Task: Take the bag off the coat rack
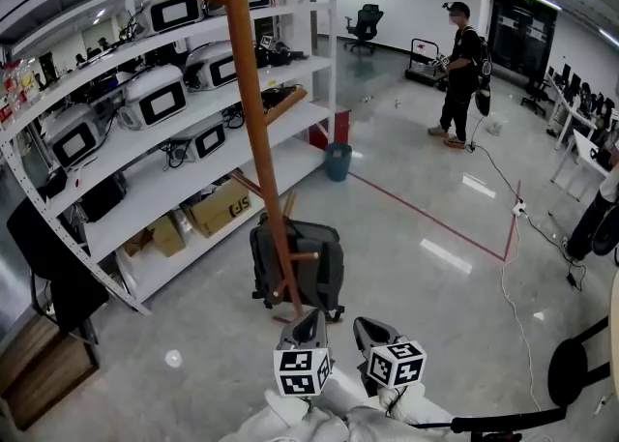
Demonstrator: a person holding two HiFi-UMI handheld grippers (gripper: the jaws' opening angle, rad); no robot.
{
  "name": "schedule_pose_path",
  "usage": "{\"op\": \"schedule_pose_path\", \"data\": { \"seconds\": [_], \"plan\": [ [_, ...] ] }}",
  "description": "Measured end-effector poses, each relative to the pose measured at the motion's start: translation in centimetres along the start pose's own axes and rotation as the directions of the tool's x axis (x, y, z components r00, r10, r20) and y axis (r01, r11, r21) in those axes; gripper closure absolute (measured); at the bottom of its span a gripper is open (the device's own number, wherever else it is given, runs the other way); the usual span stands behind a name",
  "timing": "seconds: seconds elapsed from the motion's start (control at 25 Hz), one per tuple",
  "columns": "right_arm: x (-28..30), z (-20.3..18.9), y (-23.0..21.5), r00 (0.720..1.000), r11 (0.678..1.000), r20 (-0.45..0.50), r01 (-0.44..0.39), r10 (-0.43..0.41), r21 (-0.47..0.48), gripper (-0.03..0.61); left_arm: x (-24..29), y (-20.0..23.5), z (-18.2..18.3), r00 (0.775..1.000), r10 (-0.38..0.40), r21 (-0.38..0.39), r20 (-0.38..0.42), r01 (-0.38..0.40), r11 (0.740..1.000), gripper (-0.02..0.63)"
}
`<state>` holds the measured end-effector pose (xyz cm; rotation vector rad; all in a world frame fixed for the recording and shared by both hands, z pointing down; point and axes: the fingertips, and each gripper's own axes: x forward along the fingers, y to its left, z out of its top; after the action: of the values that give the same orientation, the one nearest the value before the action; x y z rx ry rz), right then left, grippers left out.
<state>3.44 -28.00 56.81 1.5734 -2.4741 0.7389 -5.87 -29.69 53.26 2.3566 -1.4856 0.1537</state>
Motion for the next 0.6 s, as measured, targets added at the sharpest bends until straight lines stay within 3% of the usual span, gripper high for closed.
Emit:
{"op": "schedule_pose_path", "data": {
  "seconds": [0.28,0.6],
  "plan": [
    [1.8,-0.4,-1.4,0.998,0.999,-0.027,-0.048,0.048,0.012,0.567,1.0,-0.2,-1.6,0.999,0.047,-0.039,-0.025,-0.048,0.998,0.612],
    [5.2,3.1,-1.8,0.985,0.984,-0.013,-0.173,0.172,-0.046,0.565,1.8,0.6,-0.8,0.994,0.102,-0.057,-0.024,-0.103,0.993,0.613]
  ]
}}
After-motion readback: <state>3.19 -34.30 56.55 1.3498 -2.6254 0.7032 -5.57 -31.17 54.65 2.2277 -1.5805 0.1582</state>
